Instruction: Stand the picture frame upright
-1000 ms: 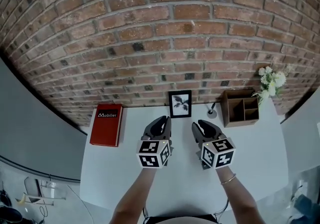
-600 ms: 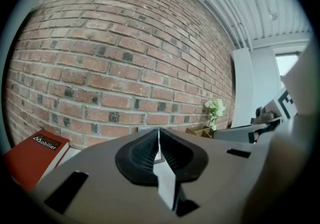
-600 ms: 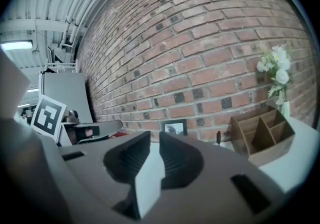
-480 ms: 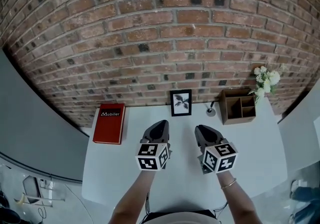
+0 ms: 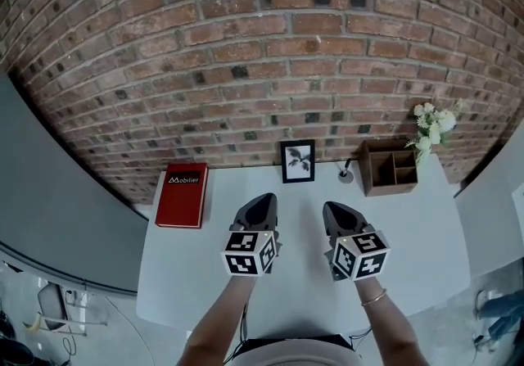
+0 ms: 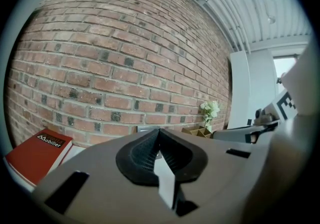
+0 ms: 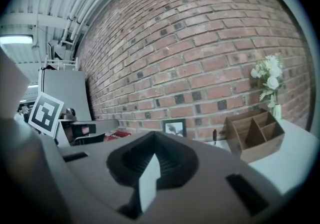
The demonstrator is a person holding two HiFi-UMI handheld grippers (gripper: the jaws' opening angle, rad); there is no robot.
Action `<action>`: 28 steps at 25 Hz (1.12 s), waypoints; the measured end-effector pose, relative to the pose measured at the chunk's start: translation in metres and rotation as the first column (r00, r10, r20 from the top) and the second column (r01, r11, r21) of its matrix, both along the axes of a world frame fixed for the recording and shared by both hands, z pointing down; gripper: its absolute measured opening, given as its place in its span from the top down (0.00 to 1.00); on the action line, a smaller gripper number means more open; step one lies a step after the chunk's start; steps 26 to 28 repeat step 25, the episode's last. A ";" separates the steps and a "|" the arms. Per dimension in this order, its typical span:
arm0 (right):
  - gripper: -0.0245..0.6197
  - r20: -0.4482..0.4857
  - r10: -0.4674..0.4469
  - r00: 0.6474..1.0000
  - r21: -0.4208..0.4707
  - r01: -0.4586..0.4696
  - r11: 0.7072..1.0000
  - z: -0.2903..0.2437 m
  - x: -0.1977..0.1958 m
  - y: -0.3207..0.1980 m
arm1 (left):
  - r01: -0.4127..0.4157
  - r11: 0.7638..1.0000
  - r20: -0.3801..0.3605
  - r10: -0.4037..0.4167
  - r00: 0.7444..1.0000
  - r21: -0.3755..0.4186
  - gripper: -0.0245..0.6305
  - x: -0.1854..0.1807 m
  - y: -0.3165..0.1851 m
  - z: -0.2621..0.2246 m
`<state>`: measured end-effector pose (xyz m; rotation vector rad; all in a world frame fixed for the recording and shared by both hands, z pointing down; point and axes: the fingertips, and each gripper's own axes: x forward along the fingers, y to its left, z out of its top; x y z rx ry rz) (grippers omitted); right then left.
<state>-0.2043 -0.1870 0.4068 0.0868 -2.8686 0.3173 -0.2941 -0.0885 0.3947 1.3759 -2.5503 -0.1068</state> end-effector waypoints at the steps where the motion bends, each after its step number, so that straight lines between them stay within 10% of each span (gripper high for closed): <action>1: 0.96 -0.001 0.002 1.000 0.002 -0.002 1.000 0.000 0.001 0.000 | -0.001 1.000 0.000 0.001 1.000 0.000 0.97 0.001 0.001 0.000; 28: 0.96 -0.015 0.011 1.000 0.036 -0.011 0.999 0.000 0.009 0.002 | 0.008 1.000 -0.011 -0.008 1.000 0.001 0.97 0.003 0.008 0.000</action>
